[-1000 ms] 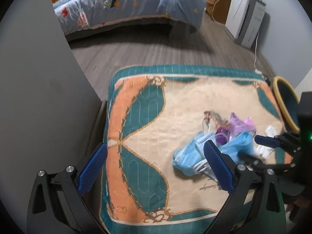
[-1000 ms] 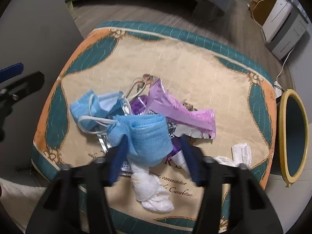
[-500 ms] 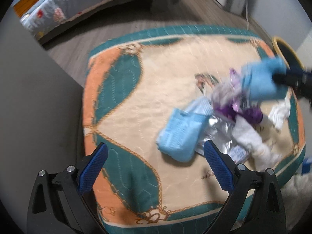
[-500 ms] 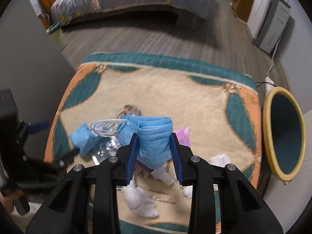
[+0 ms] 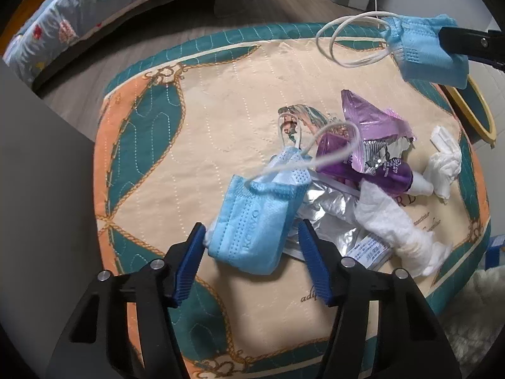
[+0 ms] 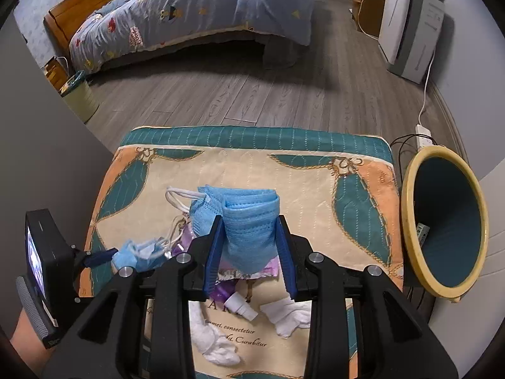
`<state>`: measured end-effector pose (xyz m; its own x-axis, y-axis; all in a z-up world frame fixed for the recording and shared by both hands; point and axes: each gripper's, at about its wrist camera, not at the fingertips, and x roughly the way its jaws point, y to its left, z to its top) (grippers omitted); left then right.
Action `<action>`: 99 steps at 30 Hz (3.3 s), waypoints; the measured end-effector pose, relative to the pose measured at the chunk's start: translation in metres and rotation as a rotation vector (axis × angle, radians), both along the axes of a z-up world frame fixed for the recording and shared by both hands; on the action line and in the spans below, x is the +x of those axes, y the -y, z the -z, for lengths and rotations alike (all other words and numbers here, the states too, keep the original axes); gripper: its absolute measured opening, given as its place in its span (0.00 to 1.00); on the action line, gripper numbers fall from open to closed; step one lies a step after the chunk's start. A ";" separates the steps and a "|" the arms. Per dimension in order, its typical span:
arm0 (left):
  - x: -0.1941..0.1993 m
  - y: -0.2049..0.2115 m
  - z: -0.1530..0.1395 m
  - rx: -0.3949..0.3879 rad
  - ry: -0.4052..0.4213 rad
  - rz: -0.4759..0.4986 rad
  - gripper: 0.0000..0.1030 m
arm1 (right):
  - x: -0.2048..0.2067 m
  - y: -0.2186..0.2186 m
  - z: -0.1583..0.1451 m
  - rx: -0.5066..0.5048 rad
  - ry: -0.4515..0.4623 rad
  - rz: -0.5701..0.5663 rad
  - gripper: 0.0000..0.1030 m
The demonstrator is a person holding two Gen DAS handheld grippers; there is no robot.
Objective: Collect trash
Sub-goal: 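Grasp a blue face mask with the right gripper while the left gripper grasps another blue mask, then carry both blue masks over the bin with both grippers, then open both grippers to drop the masks into the bin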
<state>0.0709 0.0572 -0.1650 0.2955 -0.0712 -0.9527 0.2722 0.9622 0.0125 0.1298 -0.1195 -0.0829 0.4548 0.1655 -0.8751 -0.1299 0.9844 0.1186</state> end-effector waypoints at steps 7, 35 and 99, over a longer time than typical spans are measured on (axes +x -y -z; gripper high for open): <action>0.004 -0.005 -0.014 -0.035 0.066 -0.003 0.30 | 0.005 0.005 0.004 0.004 -0.017 0.011 0.31; 0.011 0.049 -0.106 -0.142 0.351 0.021 0.29 | 0.008 0.097 -0.036 0.101 0.069 0.143 0.31; 0.039 0.330 -0.075 -0.143 0.308 0.324 0.92 | 0.001 0.342 0.005 0.098 0.011 0.513 0.85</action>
